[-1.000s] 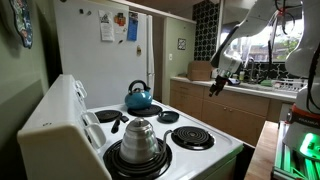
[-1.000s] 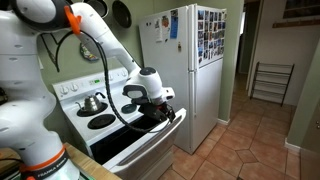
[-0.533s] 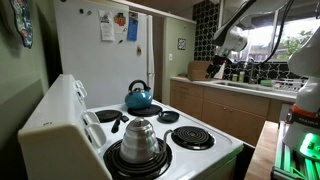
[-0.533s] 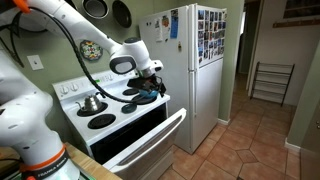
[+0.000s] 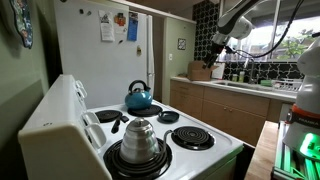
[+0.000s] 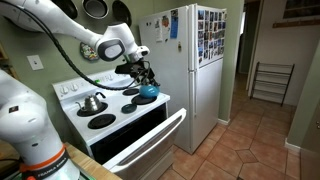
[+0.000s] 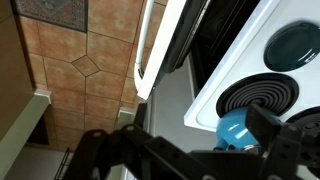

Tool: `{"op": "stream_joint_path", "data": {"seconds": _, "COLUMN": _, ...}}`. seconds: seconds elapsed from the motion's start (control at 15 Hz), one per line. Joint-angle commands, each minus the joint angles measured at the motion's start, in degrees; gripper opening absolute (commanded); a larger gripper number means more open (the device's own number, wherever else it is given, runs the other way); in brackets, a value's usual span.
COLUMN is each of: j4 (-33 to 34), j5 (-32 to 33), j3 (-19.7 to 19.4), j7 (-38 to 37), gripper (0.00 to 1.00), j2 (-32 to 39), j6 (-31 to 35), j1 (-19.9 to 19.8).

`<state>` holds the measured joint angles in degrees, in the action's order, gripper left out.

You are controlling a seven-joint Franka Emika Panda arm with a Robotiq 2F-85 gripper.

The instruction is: Open the oven door.

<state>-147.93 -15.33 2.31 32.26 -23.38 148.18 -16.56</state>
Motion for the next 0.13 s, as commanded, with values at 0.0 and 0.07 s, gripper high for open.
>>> {"op": "stream_joint_path", "data": {"seconds": 0.0, "j4": -0.3, "j5": 4.2, "j3": -5.7, "j7": -3.0, "gripper": 1.0, "j2": 0.0, "j6": 0.5, "j1": 5.5}}
{"op": "stream_joint_path", "data": {"seconds": 0.07, "j4": -0.4, "j5": 4.2, "j3": -5.8, "j7": -3.0, "gripper": 1.0, "j2": 0.0, "j6": 0.5, "j1": 5.5}}
